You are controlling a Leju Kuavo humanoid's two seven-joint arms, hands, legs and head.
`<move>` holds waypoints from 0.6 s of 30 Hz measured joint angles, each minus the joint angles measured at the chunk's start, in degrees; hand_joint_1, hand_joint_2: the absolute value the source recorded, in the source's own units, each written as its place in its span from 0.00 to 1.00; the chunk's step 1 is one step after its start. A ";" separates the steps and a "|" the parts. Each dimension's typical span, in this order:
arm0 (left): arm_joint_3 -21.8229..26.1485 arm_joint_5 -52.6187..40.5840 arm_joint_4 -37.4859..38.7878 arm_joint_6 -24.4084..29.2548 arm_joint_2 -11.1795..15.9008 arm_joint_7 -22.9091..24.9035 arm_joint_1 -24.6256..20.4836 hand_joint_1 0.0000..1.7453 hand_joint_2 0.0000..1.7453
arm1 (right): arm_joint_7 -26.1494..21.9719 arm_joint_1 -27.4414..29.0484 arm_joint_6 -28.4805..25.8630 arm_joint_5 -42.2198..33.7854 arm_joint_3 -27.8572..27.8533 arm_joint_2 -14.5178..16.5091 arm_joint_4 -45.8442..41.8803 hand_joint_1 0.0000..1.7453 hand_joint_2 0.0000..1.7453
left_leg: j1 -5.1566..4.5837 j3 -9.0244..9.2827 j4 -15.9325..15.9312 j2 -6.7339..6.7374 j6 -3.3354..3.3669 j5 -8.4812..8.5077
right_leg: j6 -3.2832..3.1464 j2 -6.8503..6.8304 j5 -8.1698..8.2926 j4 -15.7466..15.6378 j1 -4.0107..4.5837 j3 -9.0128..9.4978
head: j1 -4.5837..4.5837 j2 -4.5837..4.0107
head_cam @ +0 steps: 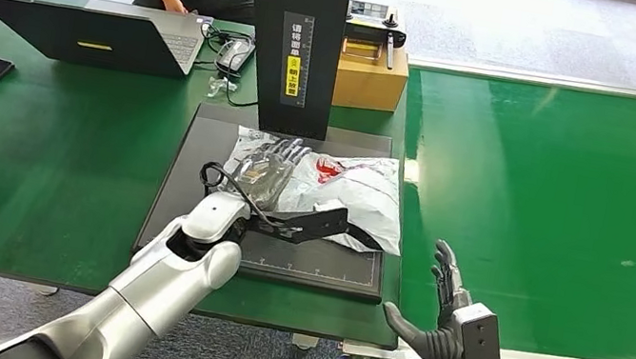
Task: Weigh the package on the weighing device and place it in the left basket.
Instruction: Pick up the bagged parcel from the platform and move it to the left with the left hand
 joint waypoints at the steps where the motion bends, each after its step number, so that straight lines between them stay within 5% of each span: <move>1: 0.06 -0.28 0.81 -0.47 0.01 0.18 -0.28 0.00 1.00 | 0.09 0.01 0.00 0.00 0.00 0.00 -0.07 0.00 1.00 | 0.00 0.00 0.00 0.00 0.00 0.00 | 0.00 0.00 0.00 0.00 0.00 0.00 | 0.01 0.00; 4: 0.14 -0.83 3.07 -2.33 0.01 0.08 -0.89 0.00 1.00 | 0.29 0.04 -0.04 0.00 0.00 0.00 -0.15 0.00 1.00 | 0.00 0.00 0.00 0.00 0.00 0.00 | 0.00 0.00 0.00 0.00 0.00 0.01 | 0.01 0.00; 8: 0.15 -1.23 6.31 -5.52 0.01 -1.21 -1.28 0.99 1.00 | 0.42 0.04 -0.27 -0.14 0.00 0.00 -0.18 0.00 1.00 | 0.00 -0.01 0.00 0.00 0.00 0.00 | 0.00 0.00 0.00 0.00 -0.01 0.00 | 0.01 0.00; 18: 0.16 -0.13 8.89 -2.20 0.05 -4.45 -1.18 1.00 1.00 | 0.43 0.43 -0.92 -0.34 0.00 0.00 -0.18 0.00 1.00 | 0.00 -0.01 0.00 -0.01 0.00 0.00 | 0.00 -0.01 0.00 0.00 -0.01 0.01 | 0.01 0.00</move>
